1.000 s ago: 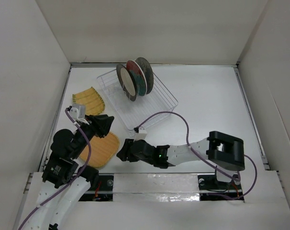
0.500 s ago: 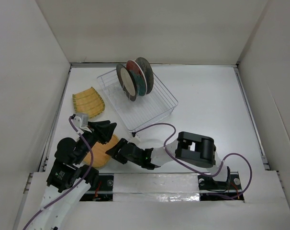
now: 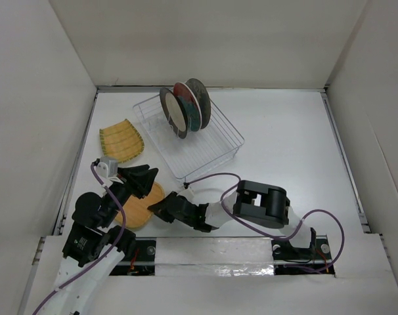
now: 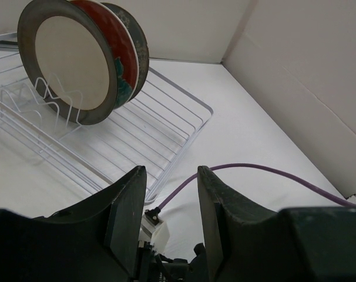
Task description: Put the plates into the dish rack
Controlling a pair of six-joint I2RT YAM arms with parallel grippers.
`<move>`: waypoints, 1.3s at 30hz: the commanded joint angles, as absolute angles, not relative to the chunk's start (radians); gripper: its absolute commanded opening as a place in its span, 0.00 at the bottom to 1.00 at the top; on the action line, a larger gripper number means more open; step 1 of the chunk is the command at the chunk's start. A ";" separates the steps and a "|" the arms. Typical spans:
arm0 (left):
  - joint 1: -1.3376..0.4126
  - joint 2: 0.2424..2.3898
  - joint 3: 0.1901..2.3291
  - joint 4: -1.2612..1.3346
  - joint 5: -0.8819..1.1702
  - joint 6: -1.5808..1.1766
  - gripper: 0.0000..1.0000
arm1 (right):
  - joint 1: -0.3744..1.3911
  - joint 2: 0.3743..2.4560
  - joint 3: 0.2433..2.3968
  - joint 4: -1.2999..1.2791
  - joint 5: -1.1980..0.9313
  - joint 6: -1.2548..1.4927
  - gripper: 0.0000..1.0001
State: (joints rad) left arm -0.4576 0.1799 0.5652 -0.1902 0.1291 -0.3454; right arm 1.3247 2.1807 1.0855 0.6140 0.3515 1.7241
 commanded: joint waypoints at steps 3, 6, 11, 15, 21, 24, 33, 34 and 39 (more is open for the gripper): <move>-0.463 0.178 0.583 -0.137 0.115 -0.328 0.37 | 1.387 2.063 1.069 0.488 0.480 1.522 0.00; -0.463 0.198 0.610 -0.152 0.086 -0.316 0.37 | 1.414 1.962 1.114 0.420 0.604 1.350 0.00; -0.463 0.210 0.774 -0.189 0.043 -0.296 0.38 | 1.428 1.812 1.123 0.411 0.758 1.073 0.00; -0.463 0.206 0.837 -0.210 0.022 -0.296 0.38 | 1.388 1.682 1.140 0.468 0.767 0.885 0.00; -0.463 0.204 0.850 -0.196 -0.046 -0.293 0.39 | 1.277 1.605 1.193 0.543 0.769 0.562 0.00; -0.463 0.215 0.804 -0.175 -0.069 -0.285 0.40 | 1.184 1.629 1.281 0.595 0.752 0.347 0.00; -0.463 0.238 0.600 -0.092 -0.127 -0.275 0.42 | 1.002 1.964 1.725 0.653 0.733 -0.257 0.00; -0.463 0.245 0.606 -0.095 -0.143 -0.270 0.42 | 0.990 1.988 1.753 0.650 0.727 -0.276 0.00; -0.463 0.267 0.604 -0.097 -0.193 -0.267 0.42 | 0.945 2.086 1.841 0.655 0.675 -0.314 0.00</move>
